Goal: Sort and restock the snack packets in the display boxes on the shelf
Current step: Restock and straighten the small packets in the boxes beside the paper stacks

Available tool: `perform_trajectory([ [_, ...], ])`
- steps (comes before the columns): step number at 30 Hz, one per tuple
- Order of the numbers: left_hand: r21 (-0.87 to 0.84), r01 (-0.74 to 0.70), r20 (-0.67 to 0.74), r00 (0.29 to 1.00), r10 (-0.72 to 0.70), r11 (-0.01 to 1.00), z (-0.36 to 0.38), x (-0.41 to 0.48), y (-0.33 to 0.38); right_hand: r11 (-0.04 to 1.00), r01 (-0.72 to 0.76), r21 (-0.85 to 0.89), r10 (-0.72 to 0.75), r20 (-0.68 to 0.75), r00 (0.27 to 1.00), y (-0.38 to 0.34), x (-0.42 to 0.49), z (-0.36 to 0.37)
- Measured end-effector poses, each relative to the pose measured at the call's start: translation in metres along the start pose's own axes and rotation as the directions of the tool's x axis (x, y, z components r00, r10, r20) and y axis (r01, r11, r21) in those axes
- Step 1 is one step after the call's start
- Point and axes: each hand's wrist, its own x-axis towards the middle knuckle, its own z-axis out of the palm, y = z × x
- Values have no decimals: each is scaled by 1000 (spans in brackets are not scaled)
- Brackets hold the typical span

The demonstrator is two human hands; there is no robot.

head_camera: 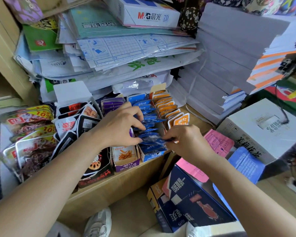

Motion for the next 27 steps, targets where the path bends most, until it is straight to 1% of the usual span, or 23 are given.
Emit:
perform_trajectory([
  [2,13,-5,-15,1000,5,1000,1,1,0,999,28,15,-29,64,998,2,-4,-3],
  [4,55,-16,-42,999,18,998,3,1,2,998,51,34,-54,84,995,3,-8,-5],
  [6,121,-30,-57,998,37,992,5,2,5,999,25,41,-26,37,999,4,-10,-7],
  [9,221,-37,-80,995,56,975,7,1,9,1000,13,7,-13,-83,996,7,-8,-9],
  [11,256,-34,-88,994,58,966,10,1,12,1000,8,-9,-9,-105,994,8,-6,-8],
  [13,252,-22,-111,993,52,968,12,1,12,1000,24,-21,-25,-92,995,9,-4,-6],
  [15,203,6,-154,988,25,979,12,1,10,999,37,-39,-40,-83,996,10,-2,-3],
  [17,112,58,-212,977,-33,992,9,2,10,997,47,-60,-54,-114,992,11,2,-1],
  [19,24,98,-267,960,-88,995,7,2,11,996,54,-72,-67,-186,980,11,8,0],
  [21,-41,120,-301,945,-127,992,6,2,12,998,28,-64,-45,-273,961,8,16,2],
  [23,-109,134,-310,937,-161,985,6,3,10,997,16,-75,-40,-329,944,3,23,7],
  [25,-194,152,-300,931,-206,969,6,4,7,992,59,-114,-94,-331,939,1,29,16],
  [27,-260,184,-270,929,-254,948,5,5,4,990,88,-108,-118,-320,940,4,32,22],
])
